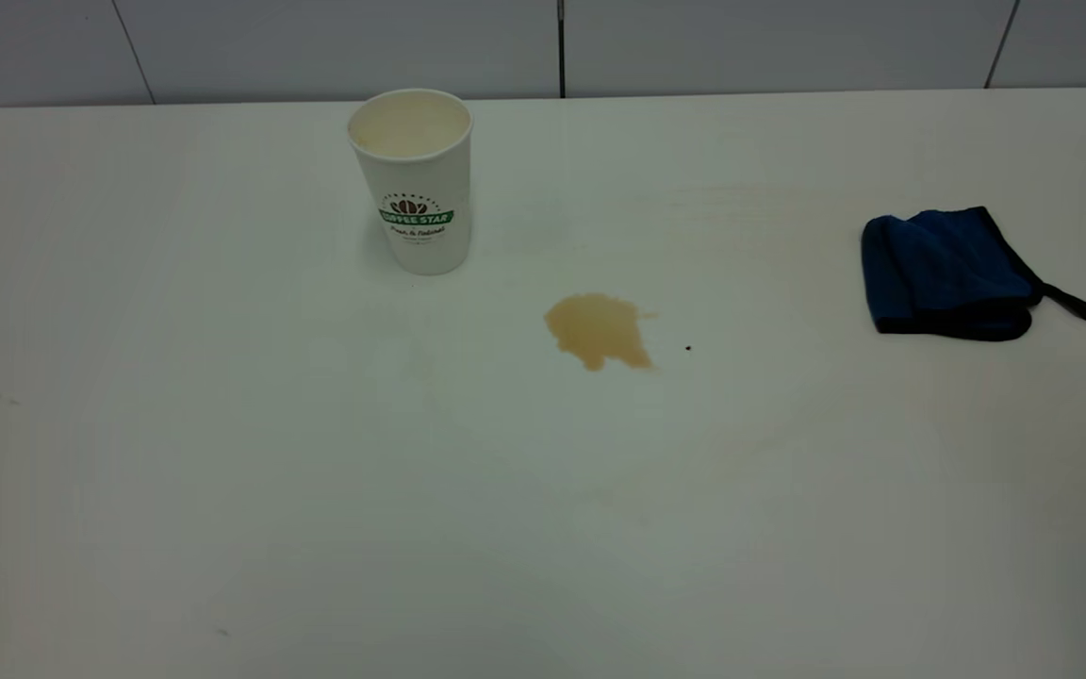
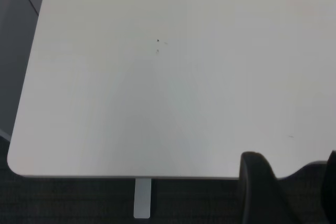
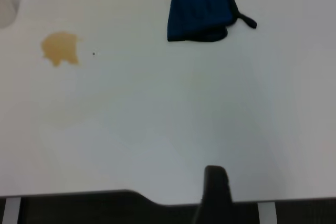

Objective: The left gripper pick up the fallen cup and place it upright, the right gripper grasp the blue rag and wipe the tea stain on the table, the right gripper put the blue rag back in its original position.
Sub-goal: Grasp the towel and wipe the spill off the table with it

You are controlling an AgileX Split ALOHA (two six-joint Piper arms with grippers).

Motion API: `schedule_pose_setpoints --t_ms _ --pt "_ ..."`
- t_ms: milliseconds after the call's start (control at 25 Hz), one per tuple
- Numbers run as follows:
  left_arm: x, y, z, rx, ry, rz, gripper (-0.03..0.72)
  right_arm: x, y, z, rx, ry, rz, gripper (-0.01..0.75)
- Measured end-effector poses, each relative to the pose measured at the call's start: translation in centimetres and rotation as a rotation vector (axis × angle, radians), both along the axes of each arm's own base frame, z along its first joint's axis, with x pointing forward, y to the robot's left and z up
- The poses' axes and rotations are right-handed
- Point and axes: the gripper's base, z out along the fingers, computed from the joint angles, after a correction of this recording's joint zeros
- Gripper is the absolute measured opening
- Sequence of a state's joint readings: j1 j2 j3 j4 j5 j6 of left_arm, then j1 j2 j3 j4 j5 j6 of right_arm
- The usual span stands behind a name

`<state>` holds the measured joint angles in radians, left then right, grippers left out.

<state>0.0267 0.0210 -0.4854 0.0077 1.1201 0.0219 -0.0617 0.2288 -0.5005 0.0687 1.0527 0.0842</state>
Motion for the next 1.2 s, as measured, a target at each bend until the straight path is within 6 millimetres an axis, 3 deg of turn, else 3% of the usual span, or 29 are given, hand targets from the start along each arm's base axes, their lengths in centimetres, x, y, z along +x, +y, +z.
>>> schedule_pose_setpoints --t_ms 80,200,360,480,680,880,1040,1200 --pt "0.0 0.0 0.0 0.000 0.000 0.000 0.326 2.2 -0.2 1.2 -0.014 0.036 0.011 0.712" --pt "0.0 0.0 0.0 0.000 0.000 0.000 0.326 6.5 -0.4 3.1 -0.033 0.116 0.033 0.726" --pt "0.0 0.0 0.0 0.000 0.000 0.000 0.326 13.7 -0.9 3.3 -0.037 0.305 0.056 0.726" --pt "0.0 0.0 0.0 0.000 0.000 0.000 0.326 19.7 -1.4 2.2 -0.055 0.428 0.071 0.726" --pt "0.0 0.0 0.0 0.000 0.000 0.000 0.326 28.6 -0.5 -1.9 -0.092 0.590 0.164 0.726" --pt "0.0 0.0 0.0 0.000 0.000 0.000 0.326 35.5 1.3 -7.6 -0.116 0.700 0.209 0.725" --pt "0.0 0.0 0.0 0.000 0.000 0.000 0.326 39.6 1.5 -12.9 -0.113 0.772 0.226 0.725" --pt "0.0 0.0 0.0 0.000 0.000 0.000 0.326 42.4 1.7 -16.6 -0.107 0.802 0.244 0.723"
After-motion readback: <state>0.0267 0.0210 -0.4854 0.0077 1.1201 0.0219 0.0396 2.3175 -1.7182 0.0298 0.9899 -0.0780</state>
